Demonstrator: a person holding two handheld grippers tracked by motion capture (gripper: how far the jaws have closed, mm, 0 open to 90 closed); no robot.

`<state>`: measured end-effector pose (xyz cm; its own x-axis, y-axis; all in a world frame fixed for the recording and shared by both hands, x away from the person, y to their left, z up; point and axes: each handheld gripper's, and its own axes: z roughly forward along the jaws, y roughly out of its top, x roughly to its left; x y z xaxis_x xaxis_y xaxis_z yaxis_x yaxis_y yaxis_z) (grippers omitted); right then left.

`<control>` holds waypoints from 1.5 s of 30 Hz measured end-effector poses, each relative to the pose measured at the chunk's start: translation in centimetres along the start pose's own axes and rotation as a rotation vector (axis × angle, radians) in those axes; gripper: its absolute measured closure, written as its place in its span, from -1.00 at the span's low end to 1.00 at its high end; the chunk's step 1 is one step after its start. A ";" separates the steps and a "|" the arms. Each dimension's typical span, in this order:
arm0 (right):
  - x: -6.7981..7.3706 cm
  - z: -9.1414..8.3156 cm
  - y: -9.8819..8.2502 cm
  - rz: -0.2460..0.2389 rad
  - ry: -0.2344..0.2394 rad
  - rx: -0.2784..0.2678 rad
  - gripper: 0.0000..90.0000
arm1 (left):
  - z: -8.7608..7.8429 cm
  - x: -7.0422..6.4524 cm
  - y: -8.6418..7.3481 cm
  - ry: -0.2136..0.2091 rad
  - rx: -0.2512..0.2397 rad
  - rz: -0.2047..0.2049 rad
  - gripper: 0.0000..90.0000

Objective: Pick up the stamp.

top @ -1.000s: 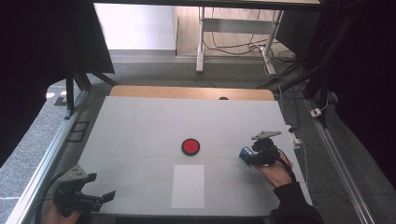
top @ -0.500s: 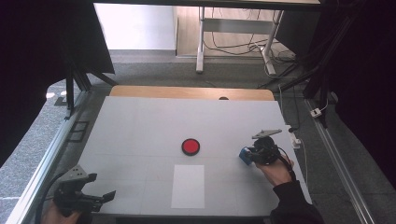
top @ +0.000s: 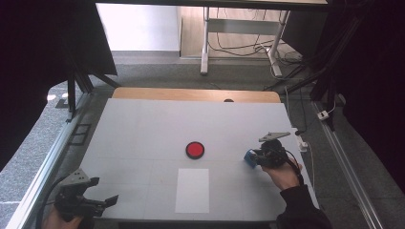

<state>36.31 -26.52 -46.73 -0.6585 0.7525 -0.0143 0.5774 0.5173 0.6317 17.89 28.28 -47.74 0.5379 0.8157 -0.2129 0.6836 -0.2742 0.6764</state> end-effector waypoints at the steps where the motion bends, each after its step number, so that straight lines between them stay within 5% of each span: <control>1: 0.0 0.0 0.0 0.000 0.000 0.000 0.58 | 0.0 0.0 0.0 0.000 0.000 0.000 -0.98; 22: 2.0 -2.3 1.7 -0.052 0.067 -0.129 0.58 | -0.1 0.1 -0.1 -0.004 -0.009 -0.011 -0.98; 45: 6.0 -2.5 4.9 -0.139 0.251 -0.229 0.58 | 0.0 0.1 -0.1 0.005 -0.005 -0.013 -0.97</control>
<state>33.94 -20.48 -41.79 -0.8376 0.5428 0.0606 0.3696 0.4816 0.7946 17.88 28.39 -47.78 0.5265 0.8216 -0.2186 0.6879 -0.2606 0.6774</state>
